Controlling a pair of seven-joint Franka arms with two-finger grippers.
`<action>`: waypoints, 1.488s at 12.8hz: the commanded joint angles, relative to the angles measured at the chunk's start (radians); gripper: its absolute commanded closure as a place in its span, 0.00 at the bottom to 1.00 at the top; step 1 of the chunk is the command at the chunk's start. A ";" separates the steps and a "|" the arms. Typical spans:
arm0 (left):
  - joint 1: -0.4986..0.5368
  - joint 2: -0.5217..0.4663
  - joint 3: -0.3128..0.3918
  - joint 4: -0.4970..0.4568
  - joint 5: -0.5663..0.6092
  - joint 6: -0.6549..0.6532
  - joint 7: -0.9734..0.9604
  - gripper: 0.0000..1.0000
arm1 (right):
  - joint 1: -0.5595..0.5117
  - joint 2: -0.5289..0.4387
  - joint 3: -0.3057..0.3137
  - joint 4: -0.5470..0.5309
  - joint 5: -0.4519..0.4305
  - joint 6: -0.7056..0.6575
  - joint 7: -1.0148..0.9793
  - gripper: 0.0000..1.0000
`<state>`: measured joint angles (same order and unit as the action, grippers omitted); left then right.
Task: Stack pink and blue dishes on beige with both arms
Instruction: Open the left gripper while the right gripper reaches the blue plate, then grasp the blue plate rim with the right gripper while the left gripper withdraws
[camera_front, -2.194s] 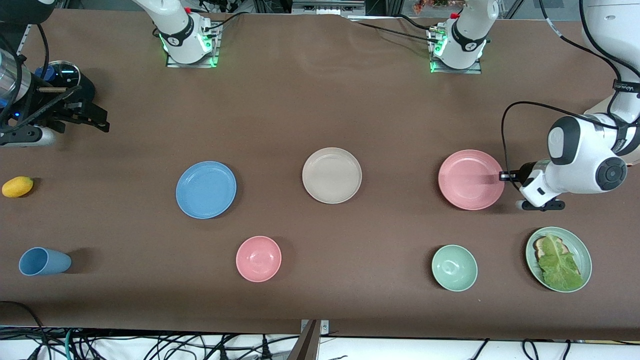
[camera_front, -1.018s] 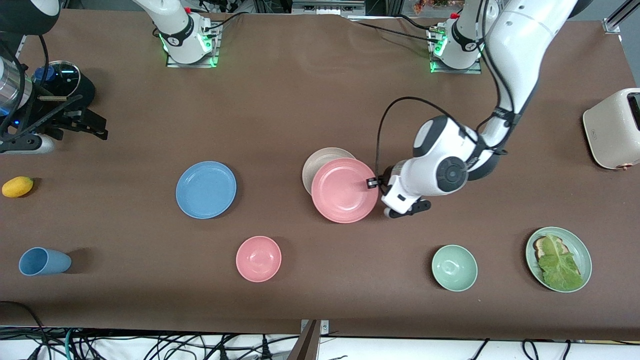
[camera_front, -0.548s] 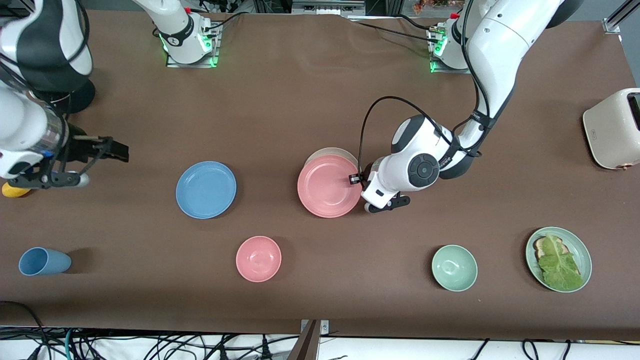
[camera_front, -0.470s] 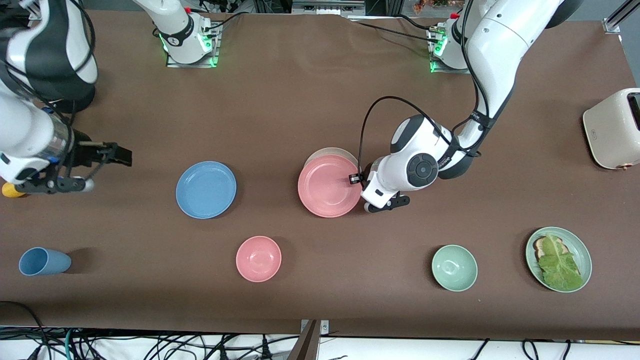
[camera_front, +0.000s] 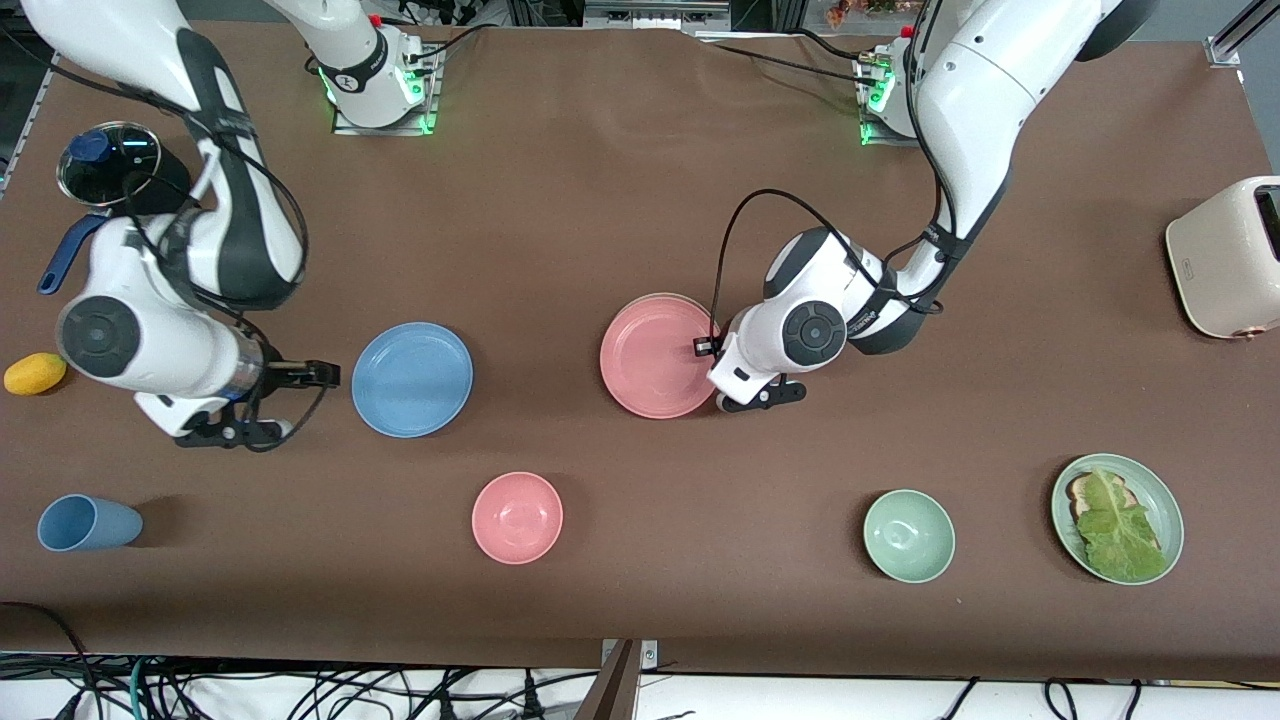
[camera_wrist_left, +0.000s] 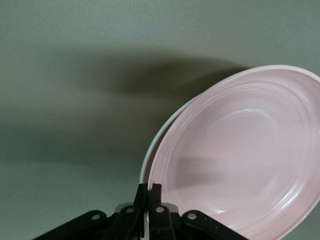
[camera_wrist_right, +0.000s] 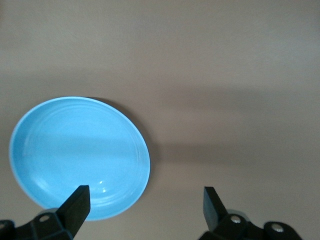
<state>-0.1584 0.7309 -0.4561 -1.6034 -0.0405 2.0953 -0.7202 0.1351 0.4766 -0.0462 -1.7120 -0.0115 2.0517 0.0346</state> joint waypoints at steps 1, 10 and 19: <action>-0.009 -0.010 0.010 -0.009 0.021 -0.014 -0.005 1.00 | 0.003 -0.036 0.014 -0.183 0.010 0.184 0.007 0.00; 0.026 -0.034 0.010 0.013 0.019 -0.044 -0.012 0.00 | 0.001 -0.041 0.015 -0.425 0.015 0.484 0.013 0.36; 0.258 -0.091 0.010 0.011 0.047 -0.125 0.183 0.00 | 0.001 -0.098 0.035 -0.317 0.058 0.327 0.005 1.00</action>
<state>0.0407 0.6578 -0.4414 -1.5844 -0.0117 2.0080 -0.6172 0.1382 0.4251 -0.0260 -2.0986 0.0329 2.4965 0.0420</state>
